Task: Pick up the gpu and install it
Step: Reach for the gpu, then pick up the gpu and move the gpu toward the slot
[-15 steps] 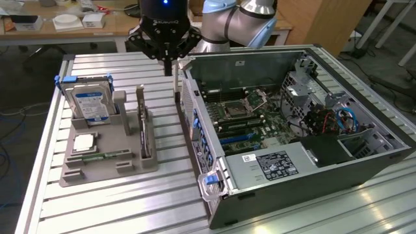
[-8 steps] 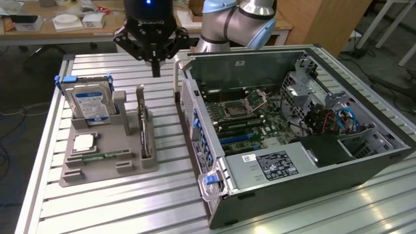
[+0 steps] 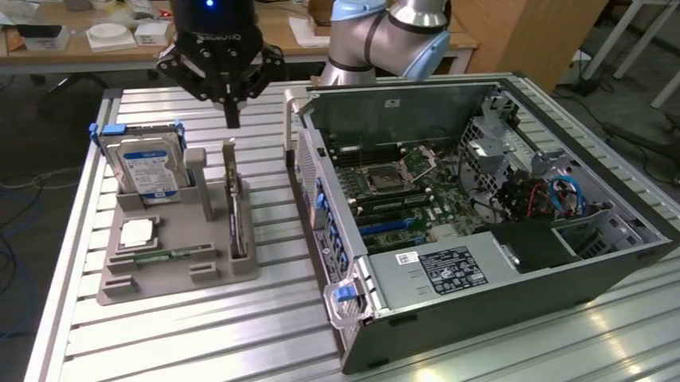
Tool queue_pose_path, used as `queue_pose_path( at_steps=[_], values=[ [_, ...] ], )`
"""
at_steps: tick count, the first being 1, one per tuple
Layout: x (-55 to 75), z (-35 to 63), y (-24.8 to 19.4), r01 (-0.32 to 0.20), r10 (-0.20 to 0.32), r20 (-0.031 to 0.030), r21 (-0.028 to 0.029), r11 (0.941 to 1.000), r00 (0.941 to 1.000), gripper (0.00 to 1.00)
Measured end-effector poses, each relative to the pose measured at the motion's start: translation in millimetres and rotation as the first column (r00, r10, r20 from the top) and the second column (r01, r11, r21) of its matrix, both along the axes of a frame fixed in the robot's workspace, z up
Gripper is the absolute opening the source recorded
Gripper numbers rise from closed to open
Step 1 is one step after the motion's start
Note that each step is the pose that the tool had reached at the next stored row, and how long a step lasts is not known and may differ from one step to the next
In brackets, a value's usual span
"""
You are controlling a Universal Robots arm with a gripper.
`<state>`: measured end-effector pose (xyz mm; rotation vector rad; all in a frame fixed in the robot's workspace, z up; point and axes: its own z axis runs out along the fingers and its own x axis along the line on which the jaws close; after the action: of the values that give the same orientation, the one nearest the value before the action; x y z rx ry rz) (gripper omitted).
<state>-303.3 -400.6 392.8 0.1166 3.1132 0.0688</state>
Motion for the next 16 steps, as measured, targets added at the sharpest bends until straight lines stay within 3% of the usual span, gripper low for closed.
queue_pose_path(
  at_steps=[8,16],
  values=[
    [-25.2,-0.3,-0.6,0.0,0.0,0.0002,0.0,1.0,1.0,0.1],
    [-25.3,-0.3,-0.6,0.0,0.0,0.0,0.0001,1.0,1.0,0.1]
  ],
)
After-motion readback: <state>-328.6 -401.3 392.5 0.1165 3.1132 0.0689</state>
